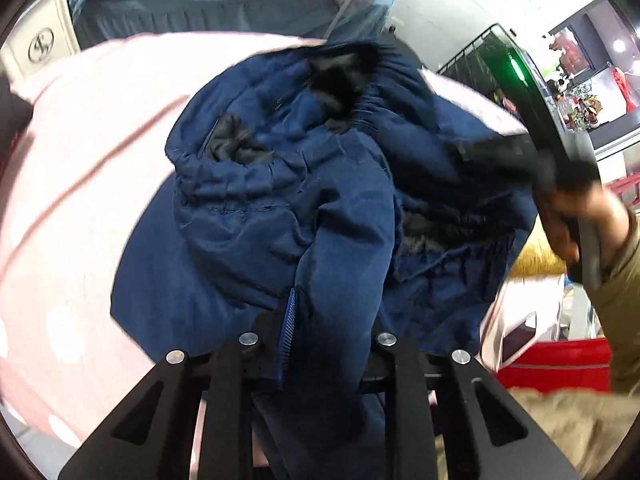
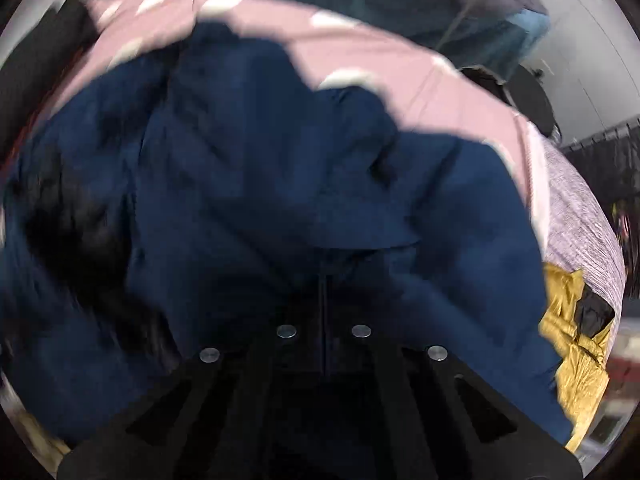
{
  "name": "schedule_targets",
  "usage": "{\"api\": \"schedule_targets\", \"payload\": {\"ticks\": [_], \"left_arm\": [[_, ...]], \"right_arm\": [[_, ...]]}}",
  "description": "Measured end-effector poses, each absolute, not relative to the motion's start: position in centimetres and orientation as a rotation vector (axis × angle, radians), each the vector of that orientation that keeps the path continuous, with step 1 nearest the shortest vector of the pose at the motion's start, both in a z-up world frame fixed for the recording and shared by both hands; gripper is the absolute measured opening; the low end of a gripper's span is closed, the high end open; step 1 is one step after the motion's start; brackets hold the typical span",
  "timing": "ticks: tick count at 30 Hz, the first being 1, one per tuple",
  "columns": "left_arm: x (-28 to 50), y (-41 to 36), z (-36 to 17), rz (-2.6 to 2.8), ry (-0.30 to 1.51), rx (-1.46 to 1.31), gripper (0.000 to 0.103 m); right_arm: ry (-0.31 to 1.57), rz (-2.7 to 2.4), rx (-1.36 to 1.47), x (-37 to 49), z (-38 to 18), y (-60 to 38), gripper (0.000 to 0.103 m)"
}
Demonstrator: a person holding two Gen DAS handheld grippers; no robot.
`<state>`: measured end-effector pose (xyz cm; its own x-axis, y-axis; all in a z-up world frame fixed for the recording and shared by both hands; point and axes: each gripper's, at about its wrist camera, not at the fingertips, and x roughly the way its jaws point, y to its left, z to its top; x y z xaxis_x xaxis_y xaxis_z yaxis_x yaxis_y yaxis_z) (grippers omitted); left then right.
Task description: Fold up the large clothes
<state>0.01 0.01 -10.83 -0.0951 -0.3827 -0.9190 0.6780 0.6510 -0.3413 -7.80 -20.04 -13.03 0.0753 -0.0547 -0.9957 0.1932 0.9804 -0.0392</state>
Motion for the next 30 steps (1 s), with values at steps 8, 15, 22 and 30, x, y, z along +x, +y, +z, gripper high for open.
{"api": "schedule_targets", "payload": {"ticks": [8, 15, 22, 30], "left_arm": [[-3.6, 2.4, -16.7, -0.919, 1.655, 0.353, 0.023], [-1.4, 2.3, -11.8, -1.008, 1.535, 0.341, 0.074], [3.6, 5.3, -0.9, -1.132, 1.141, 0.314, 0.097], [11.0, -5.8, -9.5, -0.933, 1.2, 0.373, 0.096]], "right_arm": [[1.702, -0.123, 0.266, -22.2, -18.6, -14.6, 0.001], [1.569, -0.134, 0.051, -22.2, -14.2, -10.8, 0.005], [1.282, -0.088, 0.163, -20.1, -2.5, -15.2, 0.087], [1.304, -0.401, -0.006, -13.3, -4.8, -23.4, 0.087]]}}
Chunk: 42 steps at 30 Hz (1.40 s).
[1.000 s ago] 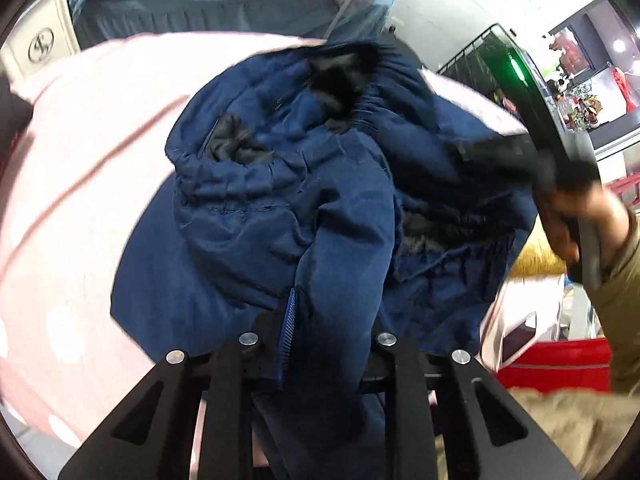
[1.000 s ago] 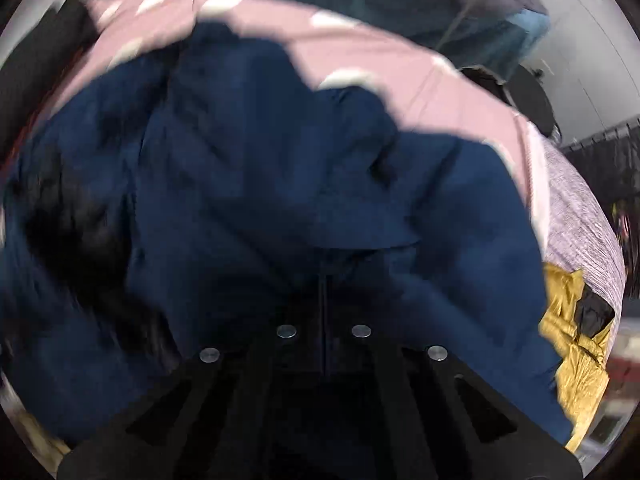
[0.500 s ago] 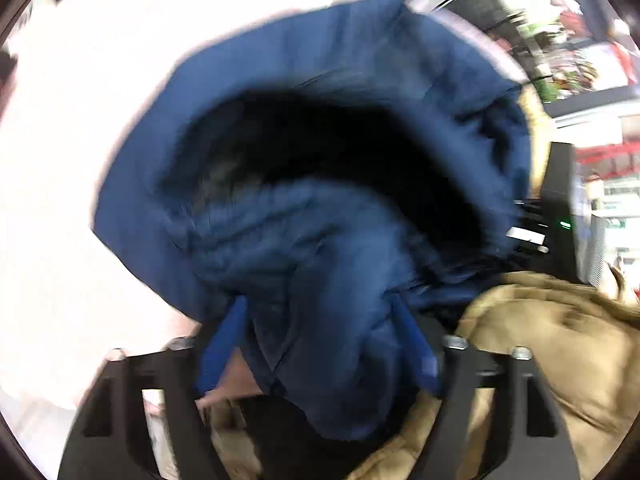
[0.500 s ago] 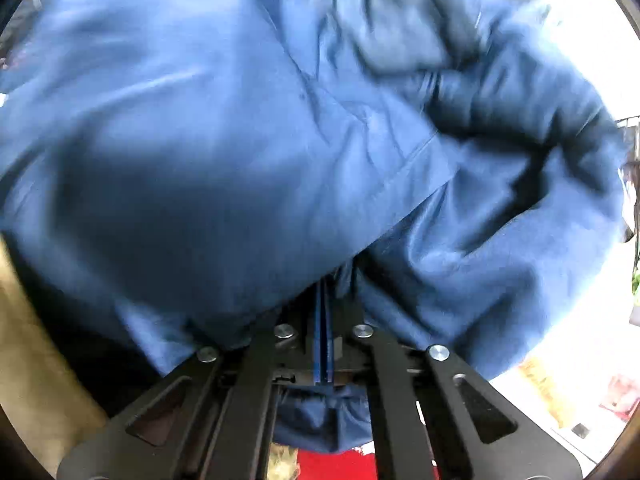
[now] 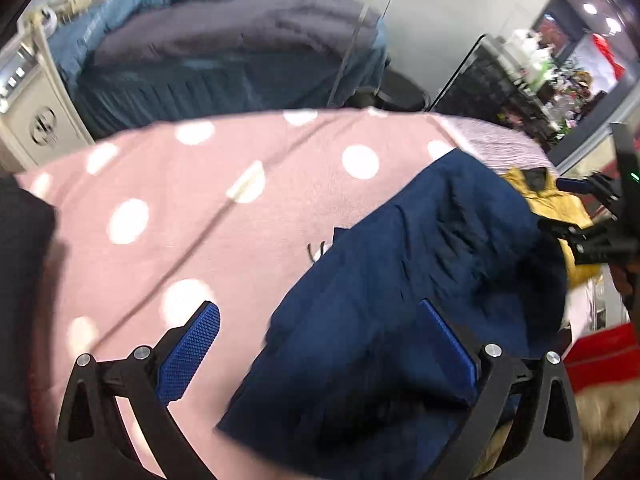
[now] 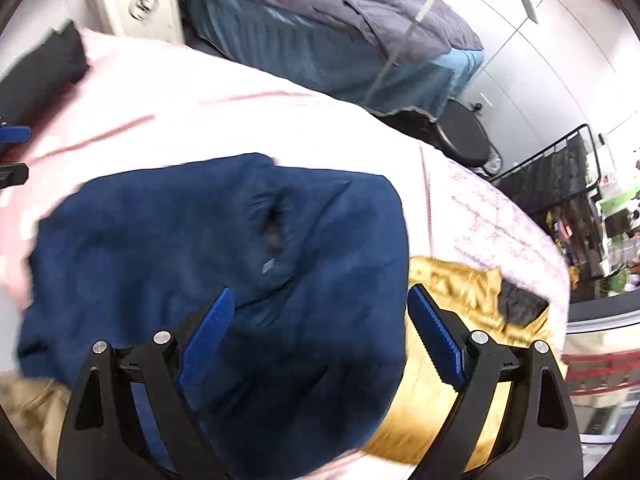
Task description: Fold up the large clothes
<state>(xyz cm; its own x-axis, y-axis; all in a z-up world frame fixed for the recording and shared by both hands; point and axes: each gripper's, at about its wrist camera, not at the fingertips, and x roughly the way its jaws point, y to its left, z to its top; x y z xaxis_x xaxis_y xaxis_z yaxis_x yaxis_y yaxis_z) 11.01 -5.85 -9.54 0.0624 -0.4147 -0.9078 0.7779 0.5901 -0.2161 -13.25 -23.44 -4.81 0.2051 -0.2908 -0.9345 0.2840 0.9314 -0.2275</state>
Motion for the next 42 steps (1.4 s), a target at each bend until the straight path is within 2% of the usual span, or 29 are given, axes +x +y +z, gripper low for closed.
{"api": "schedule_targets", "payload": {"ticks": [4, 7, 9, 10, 11, 13, 15, 16, 19, 25, 28, 32, 34, 35, 36, 38, 39, 40, 41, 42], "left_arm": [[10.1, -12.7, -14.8, -1.008, 1.302, 0.449, 0.094], [6.6, -15.4, -16.0, -1.089, 1.299, 0.551, 0.087], [4.7, -16.5, -16.3, -1.135, 1.274, 0.608, 0.086], [3.4, -17.3, -16.8, -1.156, 1.262, 0.659, 0.082], [2.9, -17.8, -17.1, -1.161, 1.263, 0.698, 0.077], [2.1, -18.1, -18.4, -1.119, 1.26, 0.779, 0.042], [2.3, -17.2, -18.9, -1.093, 1.278, 0.764, 0.025], [2.6, -16.4, -18.3, -1.112, 1.303, 0.701, 0.02], [2.7, -13.5, -16.1, -1.165, 1.303, 0.578, 0.011], [2.6, -4.3, -13.9, -1.052, 1.342, 0.325, 0.009], [3.3, 2.0, -14.0, -0.93, 1.405, 0.176, 0.009], [3.5, 6.2, -14.0, -0.82, 1.423, 0.093, 0.009], [3.8, 7.7, -14.0, -0.774, 1.422, 0.063, 0.009], [4.0, 8.1, -13.8, -0.761, 1.417, 0.055, 0.009], [4.2, 8.4, -13.7, -0.748, 1.409, 0.049, 0.009], [4.6, 8.7, -12.6, -0.735, 1.38, 0.052, 0.009], [5.2, 9.1, -11.7, -0.733, 1.364, 0.057, 0.009], [5.3, 9.0, -10.8, -0.73, 1.329, 0.067, 0.009], [5.5, 9.2, -9.6, -0.726, 1.303, 0.069, 0.009], [6.2, 9.5, -8.6, -0.718, 1.276, 0.067, 0.009]], "right_arm": [[1.376, -0.435, -0.044, -11.8, -7.6, -23.2, 0.087], [1.384, -0.425, 0.021, -11.9, -8.5, -22.6, 0.087], [1.396, -0.438, 0.02, -12.1, -9.9, -22.3, 0.087], [1.399, -0.44, 0.014, -11.9, -9.6, -22.8, 0.087], [1.402, -0.445, 0.006, -12.0, -9.6, -22.9, 0.087], [1.406, -0.453, 0.002, -12.1, -9.1, -22.9, 0.087], [1.396, -0.469, 0.017, -11.3, -9.1, -23.8, 0.087], [1.393, -0.474, 0.026, -10.8, -9.0, -24.2, 0.087], [1.369, -0.487, 0.088, -9.3, -8.5, -25.3, 0.087], [1.386, -0.447, 0.202, -5.2, -9.3, -25.6, 0.087], [1.469, -0.371, 0.187, -2.8, -12.0, -23.3, 0.087], [1.615, -0.213, 0.138, -0.7, -17.2, -17.1, 0.087], [1.674, -0.141, 0.012, -0.4, -20.3, -12.7, 0.087], [1.661, -0.158, -0.074, -0.5, -21.0, -11.4, 0.084], [1.624, -0.166, -0.177, -0.6, -21.5, -9.9, 0.077], [1.584, -0.162, -0.205, -0.9, -20.8, -8.6, 0.038], [1.568, -0.169, -0.193, -1.0, -20.0, -8.6, 0.031], [1.537, -0.168, -0.151, -1.2, -18.5, -9.0, 0.011], [1.495, -0.181, -0.096, -1.6, -16.5, -9.9, 0.003], [1.459, -0.189, -0.031, -1.9, -14.6, -11.0, 0.003]]}}
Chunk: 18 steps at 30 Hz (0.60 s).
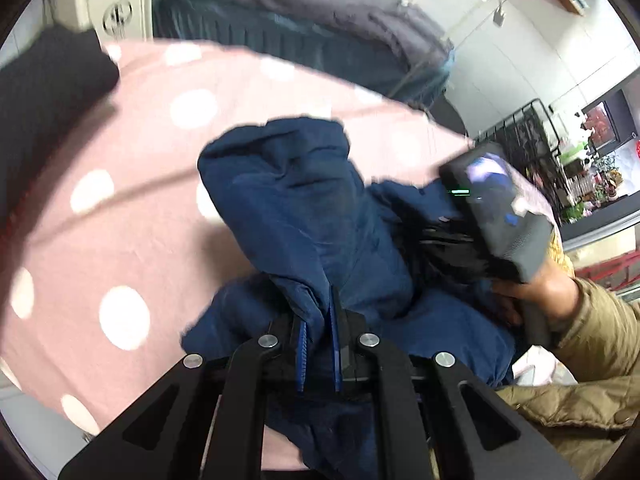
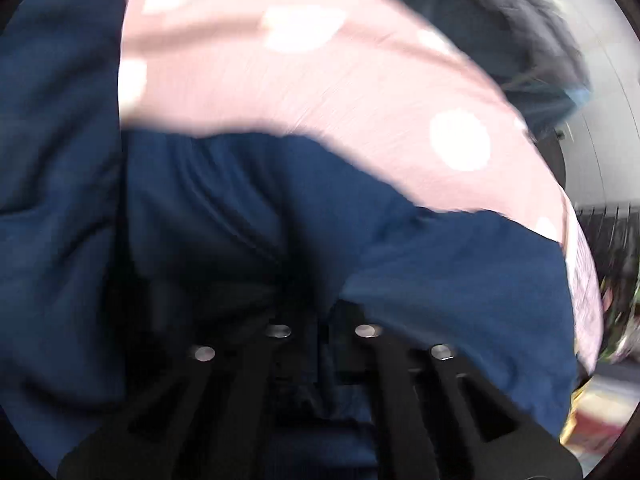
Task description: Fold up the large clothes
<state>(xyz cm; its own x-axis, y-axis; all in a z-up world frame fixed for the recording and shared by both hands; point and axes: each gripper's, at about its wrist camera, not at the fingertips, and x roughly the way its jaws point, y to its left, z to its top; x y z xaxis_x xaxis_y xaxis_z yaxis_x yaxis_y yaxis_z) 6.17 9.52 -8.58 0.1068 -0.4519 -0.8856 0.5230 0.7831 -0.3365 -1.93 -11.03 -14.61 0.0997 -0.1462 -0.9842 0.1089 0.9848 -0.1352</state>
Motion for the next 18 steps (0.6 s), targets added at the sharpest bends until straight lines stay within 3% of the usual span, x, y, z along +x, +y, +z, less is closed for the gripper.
{"api": "schedule_targets", "payload": {"ticks": [11, 18], "left_arm": [[11.3, 17.3, 2.3, -0.486, 1.015, -0.016, 0.008], [15.8, 21.2, 8.9, -0.343, 0.862, -0.014, 0.008]], "right_arm": [[0.822, -0.482, 0.176, -11.6, 12.2, -23.6, 0.003], [0.709, -0.678, 0.251, -17.7, 18.1, -32.4, 0.003]]}}
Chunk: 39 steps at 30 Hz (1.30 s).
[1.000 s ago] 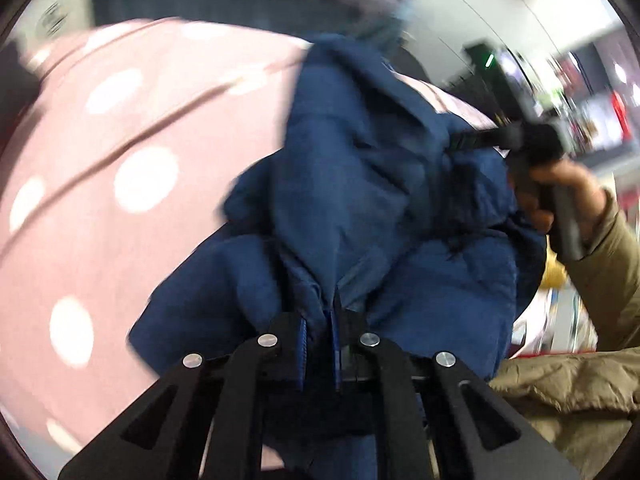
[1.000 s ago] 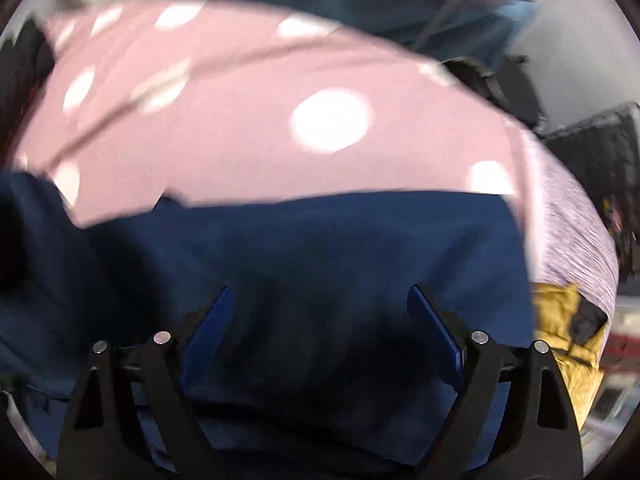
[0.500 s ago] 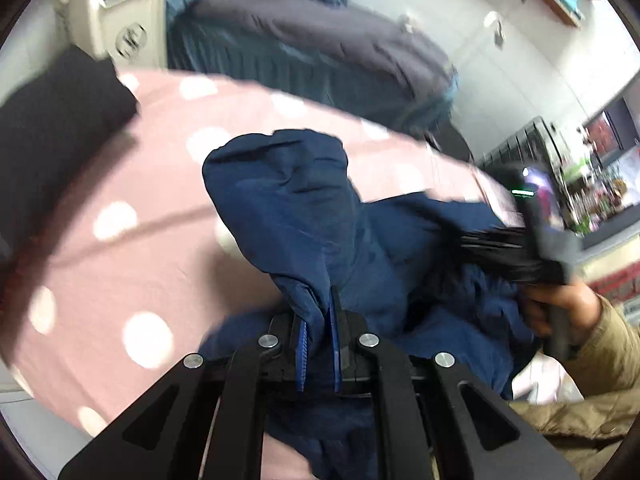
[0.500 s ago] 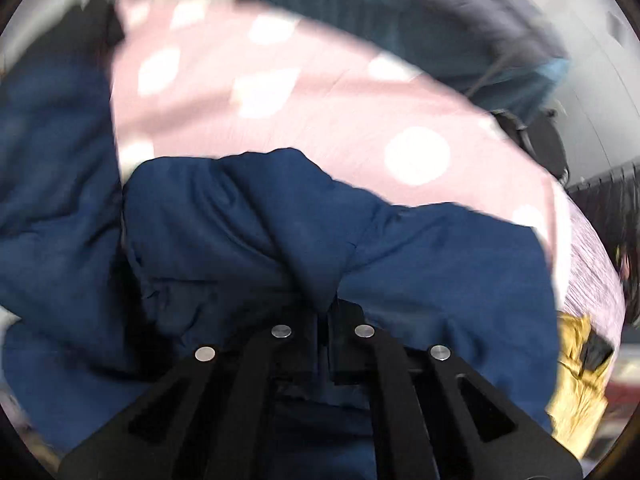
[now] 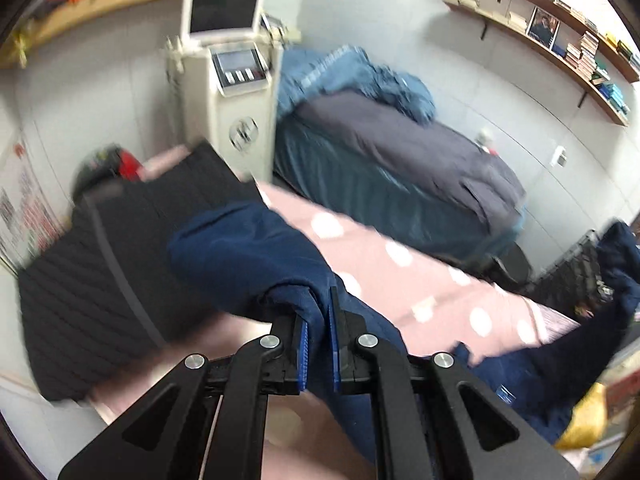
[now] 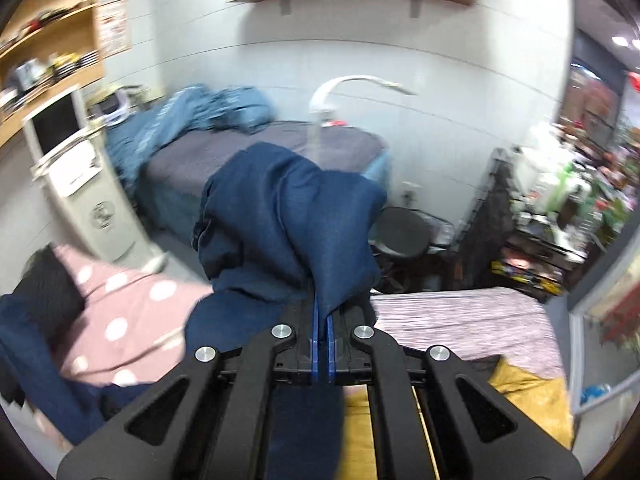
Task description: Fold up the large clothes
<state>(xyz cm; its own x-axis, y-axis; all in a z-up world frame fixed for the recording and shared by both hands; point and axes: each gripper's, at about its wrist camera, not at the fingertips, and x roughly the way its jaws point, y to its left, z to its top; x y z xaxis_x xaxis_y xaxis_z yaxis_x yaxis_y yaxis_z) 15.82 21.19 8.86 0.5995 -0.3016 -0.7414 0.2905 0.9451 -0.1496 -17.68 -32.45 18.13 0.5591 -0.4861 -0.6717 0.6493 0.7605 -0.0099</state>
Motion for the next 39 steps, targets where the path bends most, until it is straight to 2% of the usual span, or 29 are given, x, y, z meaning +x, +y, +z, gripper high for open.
{"api": "schedule_targets", "payload": {"ticks": [4, 8, 10, 11, 12, 13, 14, 15, 16, 21, 24, 25, 26, 29, 33, 34, 39], "left_arm": [[19.0, 22.1, 11.7, -0.286, 0.778, 0.023, 0.008], [23.6, 23.2, 11.5, -0.199, 0.76, 0.034, 0.008], [25.7, 23.4, 9.9, -0.155, 0.795, 0.006, 0.015], [26.9, 23.3, 8.4, -0.148, 0.83, -0.024, 0.021], [27.7, 23.2, 7.0, -0.148, 0.869, -0.045, 0.039], [28.2, 22.9, 5.9, -0.14, 0.896, -0.049, 0.062], [28.3, 22.3, 4.6, -0.115, 0.903, -0.031, 0.073], [28.0, 21.9, 3.8, -0.108, 0.897, -0.02, 0.088], [27.6, 21.3, 2.9, -0.116, 0.888, -0.008, 0.097], [25.7, 19.3, -1.1, -0.127, 0.97, 0.088, 0.097], [24.6, 19.2, -1.5, -0.128, 0.954, 0.156, 0.097], [24.4, 19.5, -1.0, -0.125, 0.939, 0.163, 0.097], [24.3, 19.8, -0.5, -0.125, 0.927, 0.153, 0.097], [23.7, 21.5, 3.2, -0.131, 0.838, 0.052, 0.097], [22.5, 23.3, 7.7, -0.18, 0.732, -0.121, 0.097], [22.3, 23.0, 7.9, -0.219, 0.754, -0.139, 0.097], [19.8, 18.6, 4.9, -0.349, 0.887, -0.05, 0.097]], "right_arm": [[0.705, -0.805, 0.343, -21.2, 17.5, -37.7, 0.003], [0.73, -0.878, 0.451, -23.8, 13.3, -40.9, 0.003], [0.773, -0.867, 0.609, -24.7, 9.6, -43.2, 0.003], [0.81, -0.856, 0.715, -25.0, 6.9, -44.5, 0.007], [0.844, -0.856, 0.796, -25.4, 4.5, -45.1, 0.009], [0.881, -0.859, 0.84, -25.0, 2.7, -45.2, 0.009], [0.935, -0.867, 0.869, -24.9, 0.8, -45.3, 0.01], [1.004, -0.881, 0.888, -24.8, -1.4, -45.0, 0.01], [1.058, -0.889, 0.903, -24.7, -3.2, -44.5, 0.012], [1.16, -0.877, 0.875, -24.8, -7.0, -41.6, 0.02], [1.086, -0.874, 0.942, -26.2, -6.5, -41.9, 0.043], [1.059, -0.869, 0.977, -26.6, -5.8, -41.9, 0.059], [1.017, -0.874, 1.031, -27.5, -5.4, -42.6, 0.067], [0.93, -0.902, 1.08, -29.0, -3.0, -44.0, 0.069], [0.999, -0.891, 0.891, -27.2, 0.4, -42.7, 0.074], [1.022, -0.879, 0.827, -26.2, 0.8, -41.8, 0.08], [1.157, -0.72, 0.562, -20.3, 0.1, -34.2, 0.081]]}}
